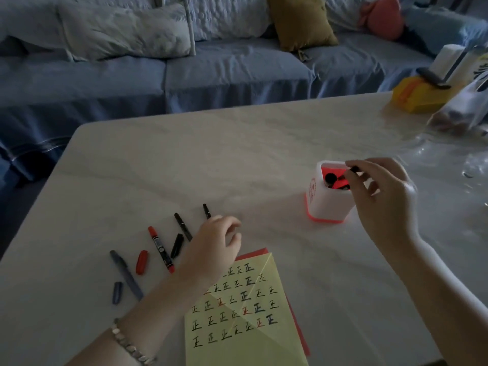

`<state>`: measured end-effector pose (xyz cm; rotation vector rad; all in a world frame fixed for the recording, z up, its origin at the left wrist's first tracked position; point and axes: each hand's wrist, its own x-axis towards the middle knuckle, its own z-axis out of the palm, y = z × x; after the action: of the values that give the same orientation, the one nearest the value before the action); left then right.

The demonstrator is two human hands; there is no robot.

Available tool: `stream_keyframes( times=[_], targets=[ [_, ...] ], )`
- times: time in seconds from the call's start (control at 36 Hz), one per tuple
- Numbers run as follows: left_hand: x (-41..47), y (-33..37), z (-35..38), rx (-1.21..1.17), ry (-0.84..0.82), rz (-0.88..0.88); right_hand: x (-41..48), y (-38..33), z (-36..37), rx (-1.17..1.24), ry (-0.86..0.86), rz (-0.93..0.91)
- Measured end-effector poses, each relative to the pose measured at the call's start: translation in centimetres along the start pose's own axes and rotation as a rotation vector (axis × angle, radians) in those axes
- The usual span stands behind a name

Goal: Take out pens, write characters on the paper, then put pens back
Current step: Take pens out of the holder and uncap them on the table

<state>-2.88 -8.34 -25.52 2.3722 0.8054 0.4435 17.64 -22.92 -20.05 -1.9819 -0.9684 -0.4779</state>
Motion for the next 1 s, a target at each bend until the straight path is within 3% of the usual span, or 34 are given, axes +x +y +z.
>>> stream_keyframes(
  times=[0.11,0.19,0.33,0.47,0.67,0.83,1.0],
  targets=[
    [-0.5,1.0,-0.2,-0.093,-0.019,0.054,-1.4,-3.1,-0.4,0.119,0.009,-0.263],
    [-1.1,1.7,-0.5,-0.135,-0.014,0.122,-2.8,-5.3,0.5,0.298,-0.026,-0.265],
    [-2.2,1.6,-1.0,-0.056,-0.005,0.233,-5.1,-8.2,2.7,0.787,-0.239,0.209],
    [-3.4,1.2,-1.4,-0.073,-0.023,0.152,-6.3,-9.9,4.0,1.050,-0.229,0.687],
    [-4.9,0.9,-1.8,-0.203,-0.070,0.072,-8.5,-11.0,5.5,0.865,-0.656,0.722],
    [-6.2,0.6,-2.2,-0.158,-0.101,0.070,-10.1,-11.5,5.8,0.751,-0.671,0.616],
    [-6.8,0.1,-2.5,-0.164,-0.120,0.073,-10.9,-11.6,6.0,0.801,-0.665,0.651]
  ],
)
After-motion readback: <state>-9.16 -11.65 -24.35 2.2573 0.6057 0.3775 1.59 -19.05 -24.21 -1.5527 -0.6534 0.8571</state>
